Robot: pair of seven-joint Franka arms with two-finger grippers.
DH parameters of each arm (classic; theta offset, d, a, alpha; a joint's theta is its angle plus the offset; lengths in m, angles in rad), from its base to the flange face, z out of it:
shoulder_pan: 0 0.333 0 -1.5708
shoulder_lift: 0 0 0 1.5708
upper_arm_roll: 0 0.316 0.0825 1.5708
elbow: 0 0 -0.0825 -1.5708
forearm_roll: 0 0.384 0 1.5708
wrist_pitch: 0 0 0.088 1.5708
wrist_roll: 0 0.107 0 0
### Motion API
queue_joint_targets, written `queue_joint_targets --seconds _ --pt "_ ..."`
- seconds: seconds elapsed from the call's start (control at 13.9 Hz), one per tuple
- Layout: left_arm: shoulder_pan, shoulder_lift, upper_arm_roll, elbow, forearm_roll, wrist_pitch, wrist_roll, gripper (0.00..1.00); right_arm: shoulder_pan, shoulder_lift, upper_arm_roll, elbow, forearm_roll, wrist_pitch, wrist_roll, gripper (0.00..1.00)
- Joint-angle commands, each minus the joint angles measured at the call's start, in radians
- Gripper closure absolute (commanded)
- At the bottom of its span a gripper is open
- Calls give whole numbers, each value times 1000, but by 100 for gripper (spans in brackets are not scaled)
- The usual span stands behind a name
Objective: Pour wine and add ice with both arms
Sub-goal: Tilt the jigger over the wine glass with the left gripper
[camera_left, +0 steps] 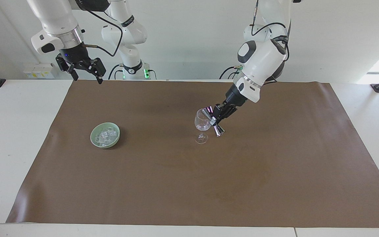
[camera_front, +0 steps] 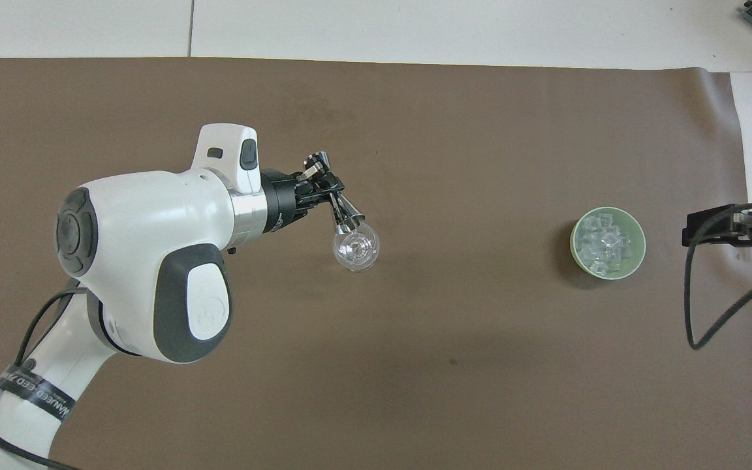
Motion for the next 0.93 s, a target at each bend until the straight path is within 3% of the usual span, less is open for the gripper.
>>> queue_joint_targets --seconds 0.0,0.86 --pt "-31 -31 16 -39 36 56 7 100 -1 -23 -3 -24 17 -2 -31 0" --pt "-42 -69 16 -55 278 58 4 100 -1 -23 -3 -24 17 -2 -31 0"
